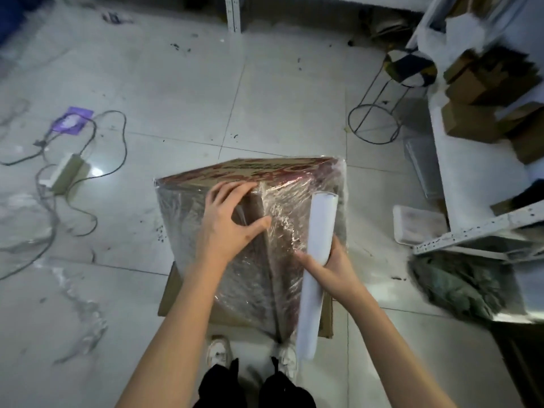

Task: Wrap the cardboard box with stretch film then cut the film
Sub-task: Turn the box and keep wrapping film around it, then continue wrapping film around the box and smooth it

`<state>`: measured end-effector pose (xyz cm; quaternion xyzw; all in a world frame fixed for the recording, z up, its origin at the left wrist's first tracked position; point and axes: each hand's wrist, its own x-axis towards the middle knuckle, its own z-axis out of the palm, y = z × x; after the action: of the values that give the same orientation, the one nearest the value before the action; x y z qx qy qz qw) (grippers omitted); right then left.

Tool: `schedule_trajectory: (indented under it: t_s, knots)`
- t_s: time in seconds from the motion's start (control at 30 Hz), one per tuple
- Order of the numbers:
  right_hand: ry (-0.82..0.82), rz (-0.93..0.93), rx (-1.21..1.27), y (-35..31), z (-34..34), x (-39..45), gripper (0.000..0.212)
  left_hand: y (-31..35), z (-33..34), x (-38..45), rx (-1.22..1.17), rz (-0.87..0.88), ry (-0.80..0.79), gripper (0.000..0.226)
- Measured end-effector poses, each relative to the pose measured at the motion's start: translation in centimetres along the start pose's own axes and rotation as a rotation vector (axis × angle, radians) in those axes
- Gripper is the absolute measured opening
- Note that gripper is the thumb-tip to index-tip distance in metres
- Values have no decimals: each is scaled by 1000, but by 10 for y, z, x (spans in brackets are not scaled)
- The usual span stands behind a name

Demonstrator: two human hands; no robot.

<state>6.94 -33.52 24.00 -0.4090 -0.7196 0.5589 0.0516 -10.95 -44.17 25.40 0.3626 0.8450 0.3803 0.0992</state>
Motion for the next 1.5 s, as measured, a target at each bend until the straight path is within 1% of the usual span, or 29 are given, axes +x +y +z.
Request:
schedule_trajectory:
  t_s: [0.07, 0.13, 0.2, 0.27, 0.43, 0.5, 0.57, 0.63, 0.7, 0.77, 0.83, 0.9, 1.0, 1.07, 1.13, 1.17, 1.23, 1.37, 1.47, 1.5]
  knots:
    - [-24, -35, -93, -6, 0, 8, 73, -4, -7, 1, -47, -48, 22, 65]
    - [-62, -59, -137, -13, 2, 11, 80, -10, -15, 0, -93, -80, 18, 69]
    - [-87, -58, -158, -18, 6, 13, 82, -17, -23, -2, -122, -87, 22, 73]
    - [-96, -40, -177, -23, 12, 14, 77, -22, -30, -5, -141, -88, 41, 74]
    - [-130, -47, -293, -32, 20, 20, 52, -29, -42, -12, -190, -140, 19, 72]
    - [-157, -56, -279, -31, 20, 21, 53, -33, -45, -15, -223, -180, 17, 68]
    - [-222, -39, -248, -28, 17, 23, 58, -37, -48, -17, -253, -226, 36, 63]
    - [-326, -7, -199, -33, 13, 21, 50, -41, -51, -18, -264, -263, 55, 61]
    - [-406, -14, -213, -36, 10, 22, 42, -46, -53, -20, -281, -283, 56, 62]
    - [-389, -66, -263, -34, 9, 25, 42, -51, -54, -23, -311, -283, 56, 63]
    - [-308, -124, -322, -34, 9, 26, 54, -53, -55, -25, -323, -276, 54, 62]
    - [-229, -130, -360, -33, 11, 28, 67, -53, -57, -26, -336, -281, 46, 63]
    - [-131, -134, -426, -33, 16, 32, 75, -57, -60, -25, -355, -293, 31, 65]
    - [-124, -119, -407, -34, 18, 35, 78, -62, -62, -27, -362, -306, 33, 63]
    - [-177, -80, -291, -37, 22, 37, 81, -66, -62, -30, -369, -313, 43, 61]
    - [-203, -73, -254, -38, 23, 39, 79, -67, -62, -31, -372, -310, 43, 61]
    - [-213, -105, -276, -39, 25, 43, 68, -66, -61, -34, -383, -307, 35, 59]
    - [-225, -135, -269, -40, 26, 50, 70, -63, -59, -34, -426, -350, 22, 62]
    - [-284, -102, -201, -46, 26, 47, 47, -61, -55, -33, -445, -396, 87, 70]
    - [-297, -93, -178, -46, 25, 46, 48, -60, -54, -33, -449, -403, 108, 70]
